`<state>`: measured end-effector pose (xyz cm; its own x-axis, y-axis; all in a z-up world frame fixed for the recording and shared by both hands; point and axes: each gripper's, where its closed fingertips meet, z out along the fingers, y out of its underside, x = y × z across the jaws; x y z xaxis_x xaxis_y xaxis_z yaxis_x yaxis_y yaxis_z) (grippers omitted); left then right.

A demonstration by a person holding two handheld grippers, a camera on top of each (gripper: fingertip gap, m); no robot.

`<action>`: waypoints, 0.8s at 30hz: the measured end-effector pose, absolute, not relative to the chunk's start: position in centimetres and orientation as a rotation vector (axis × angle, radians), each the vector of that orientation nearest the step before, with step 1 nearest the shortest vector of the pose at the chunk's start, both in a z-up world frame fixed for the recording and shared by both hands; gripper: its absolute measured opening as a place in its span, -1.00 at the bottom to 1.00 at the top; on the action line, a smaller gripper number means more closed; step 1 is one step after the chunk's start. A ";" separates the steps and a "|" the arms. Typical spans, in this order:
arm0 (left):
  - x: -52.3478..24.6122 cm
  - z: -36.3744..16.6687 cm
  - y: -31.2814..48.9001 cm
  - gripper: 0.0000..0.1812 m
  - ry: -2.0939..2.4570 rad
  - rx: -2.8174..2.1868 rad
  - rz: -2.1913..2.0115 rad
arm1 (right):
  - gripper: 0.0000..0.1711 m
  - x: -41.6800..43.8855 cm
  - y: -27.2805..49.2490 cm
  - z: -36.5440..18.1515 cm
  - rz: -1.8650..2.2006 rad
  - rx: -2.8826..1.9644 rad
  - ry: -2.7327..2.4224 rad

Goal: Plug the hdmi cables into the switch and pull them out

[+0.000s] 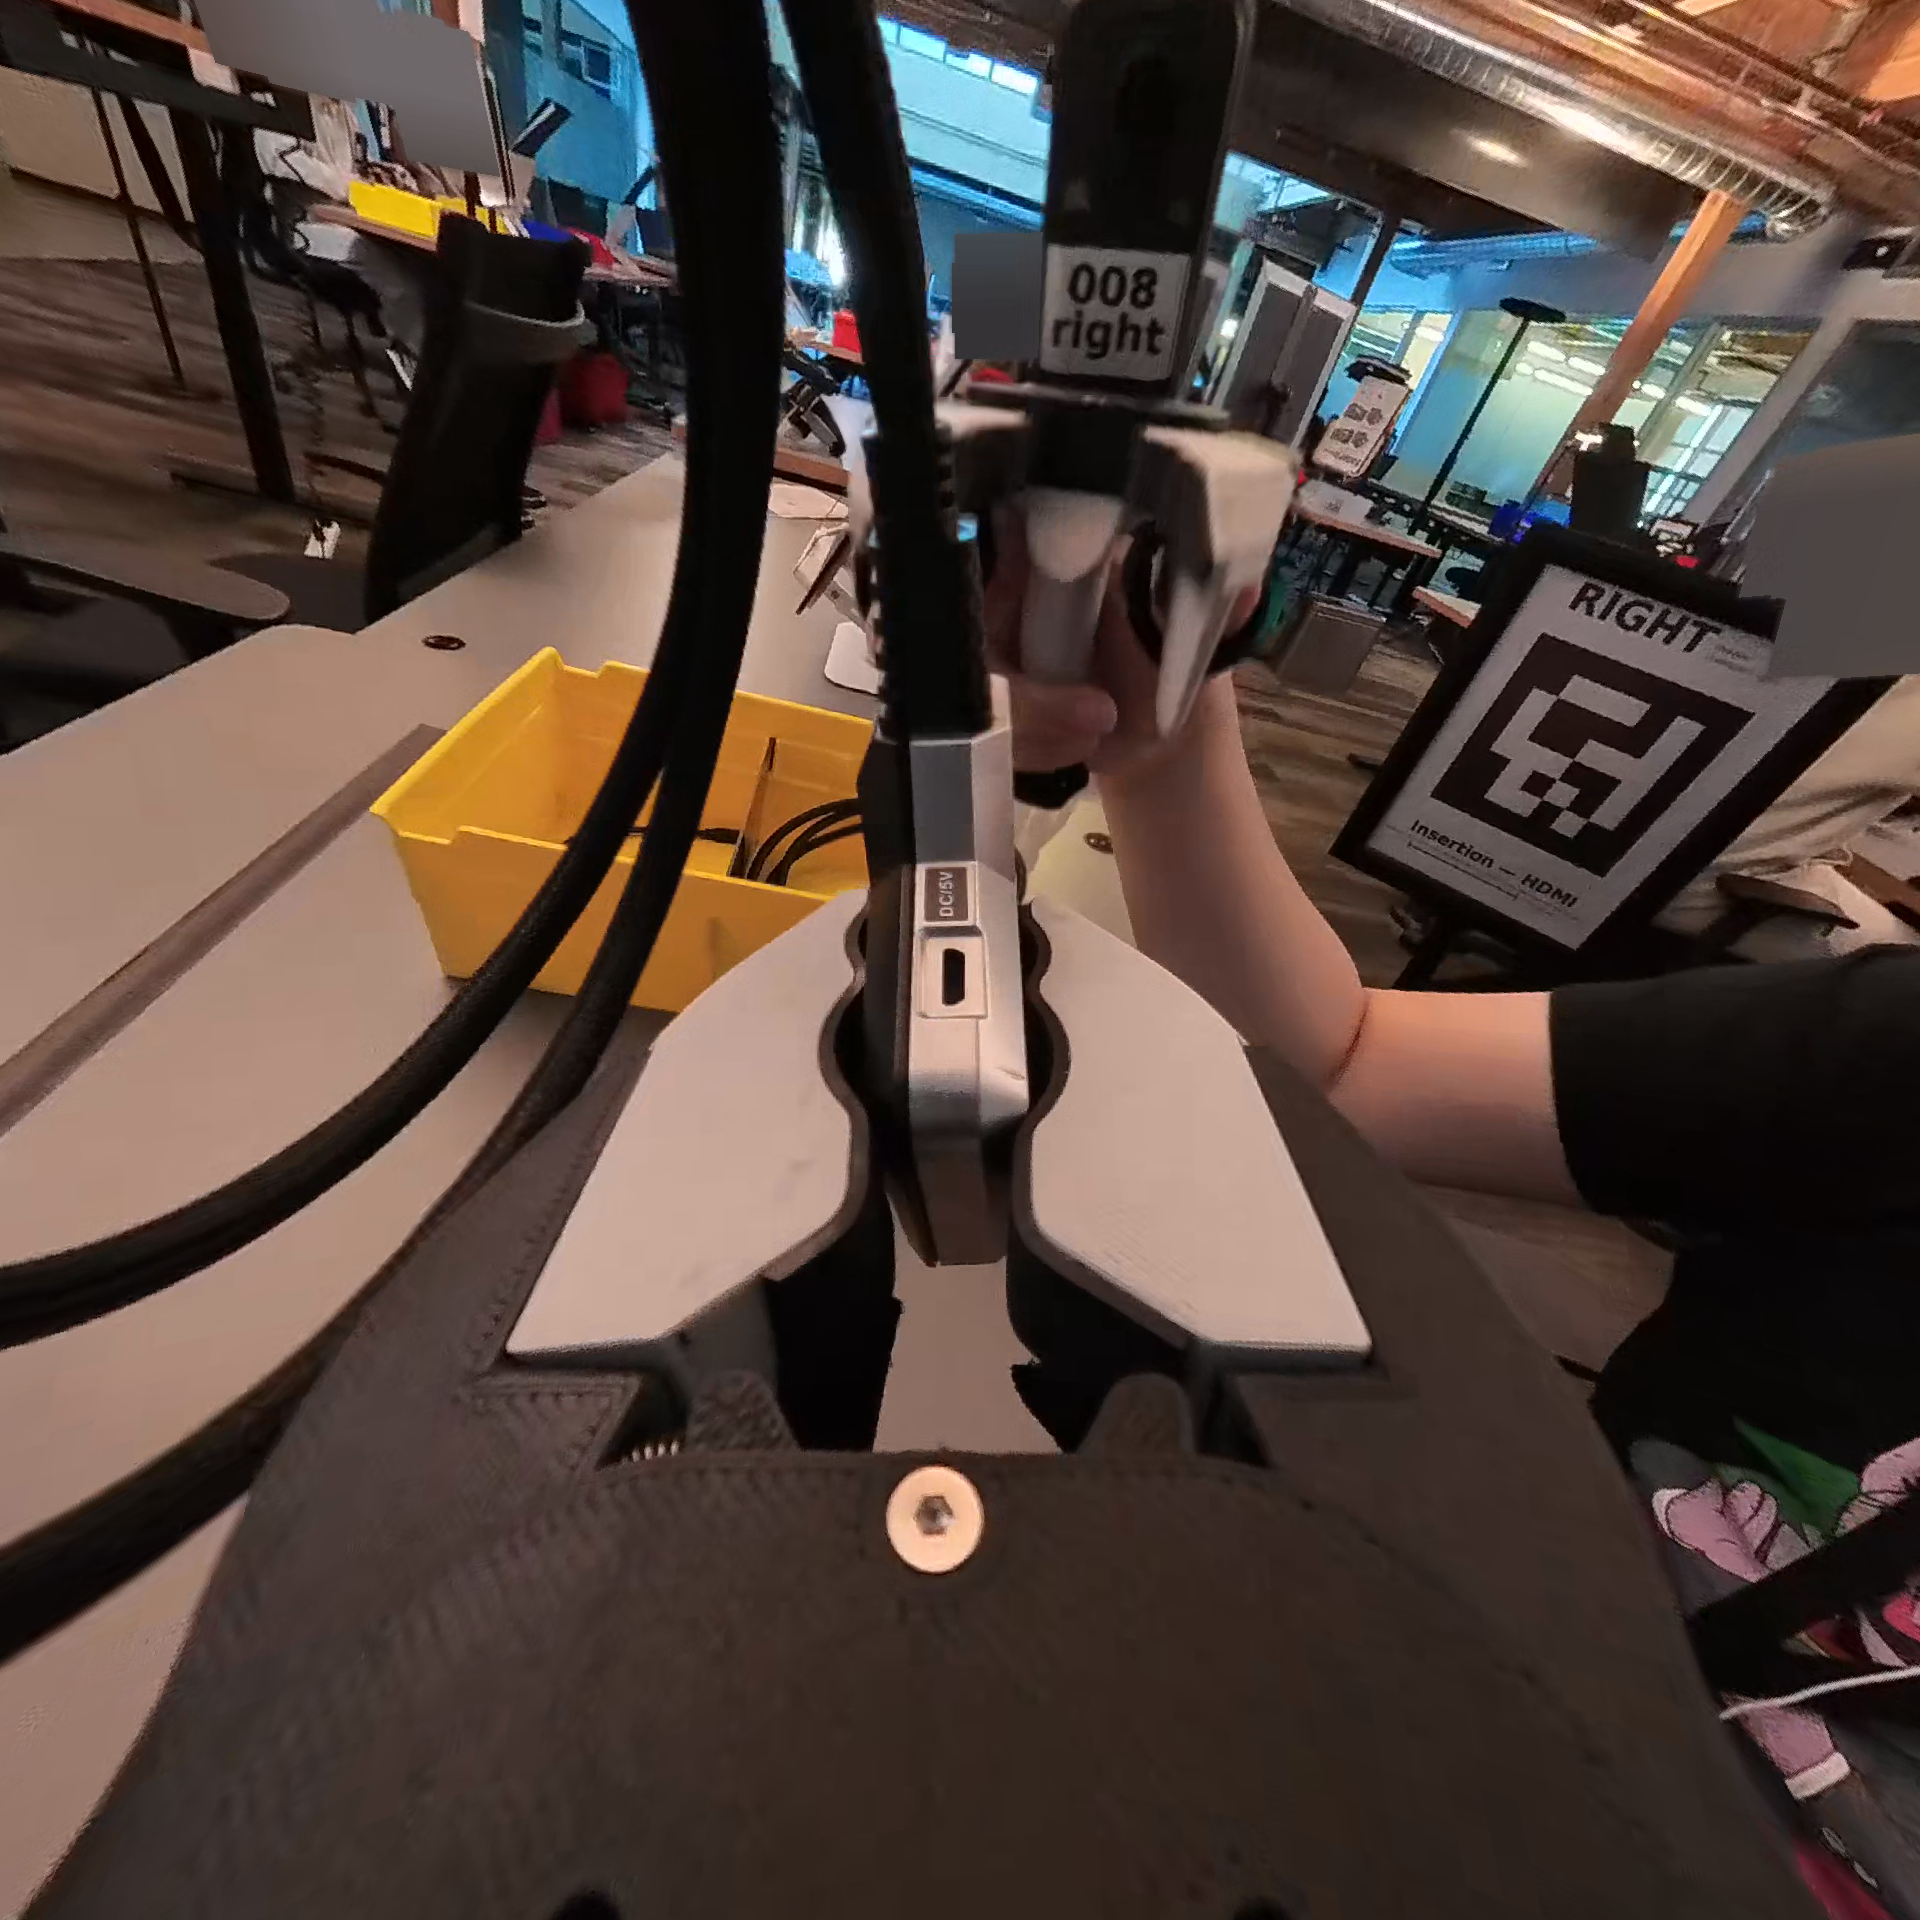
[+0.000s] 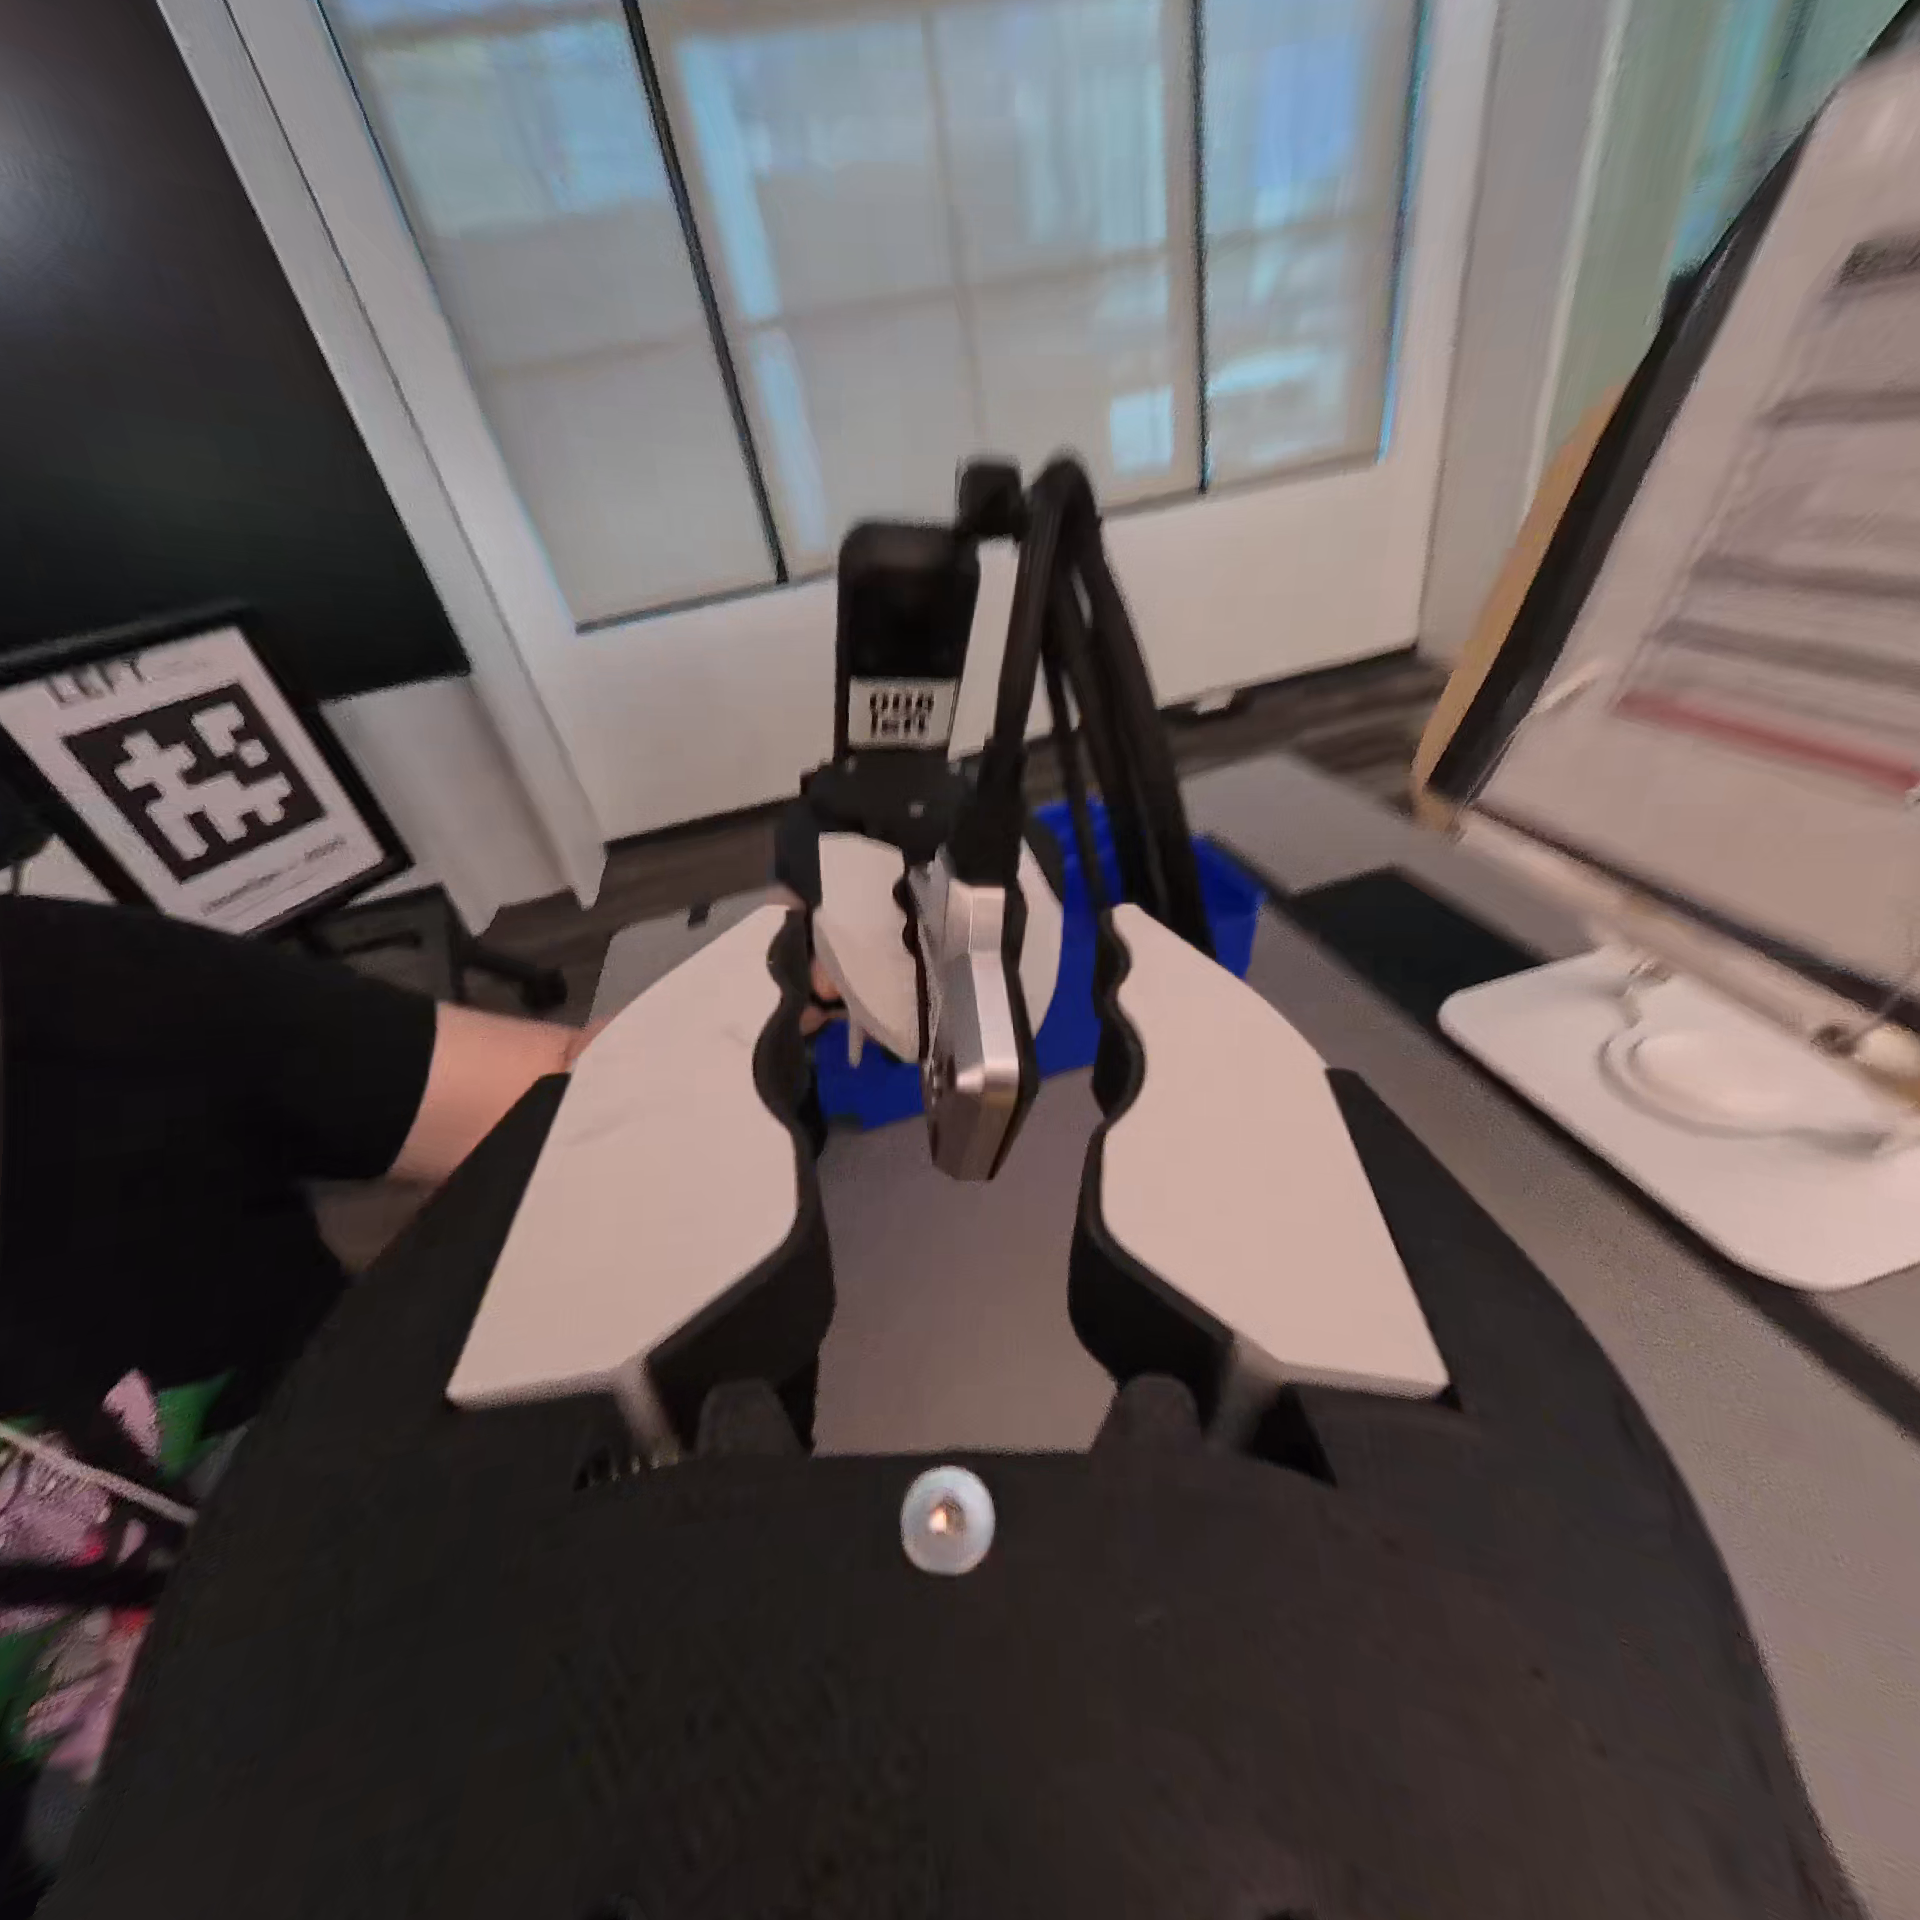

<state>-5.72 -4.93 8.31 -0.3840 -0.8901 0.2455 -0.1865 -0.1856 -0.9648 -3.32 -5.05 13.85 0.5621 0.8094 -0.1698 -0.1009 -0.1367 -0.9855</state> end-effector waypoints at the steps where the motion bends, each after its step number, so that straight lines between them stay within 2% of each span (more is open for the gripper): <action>1: -5.7 8.3 -4.9 -0.76 1.518 -1.266 -1.625 | -0.37 -4.0 -4.7 12.7 0.890 -1.557 -0.659; 5: -6.0 8.5 -5.2 -0.76 1.527 -1.260 -1.673 | -0.48 -5.7 -3.4 9.6 0.876 -1.677 -0.718; 7: -6.0 8.3 -5.3 -0.76 1.549 -1.270 -1.683 | -0.73 -6.5 -3.8 8.9 0.939 -1.686 -0.786; 11: -5.8 8.1 -4.8 -0.76 1.536 -1.328 -1.679 | -0.74 -6.2 -3.4 9.0 0.982 -1.684 -0.757; 14: -6.1 8.0 -4.5 -0.68 1.543 -1.346 -1.692 | -0.74 -5.8 -3.2 9.5 0.954 -1.662 -0.745; 17: -6.4 7.8 -4.2 -0.76 1.560 -1.338 -1.692 | -0.74 -5.6 -3.5 9.4 0.952 -1.665 -0.753; 22: -6.9 7.2 -4.6 -0.77 1.658 -1.344 -1.626 | -0.73 -6.0 -3.9 8.6 0.908 -1.673 -0.846; 24: -6.9 7.1 -4.9 -0.77 1.683 -1.348 -1.602 | -0.65 -6.6 -4.2 9.2 0.910 -1.636 -0.861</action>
<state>-6.94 -4.95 7.11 -0.4201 -0.8590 0.2926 -0.3347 -0.1531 -0.9298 -6.64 -4.16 9.18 0.4563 0.8776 -0.1470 0.0979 -0.2137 -0.9720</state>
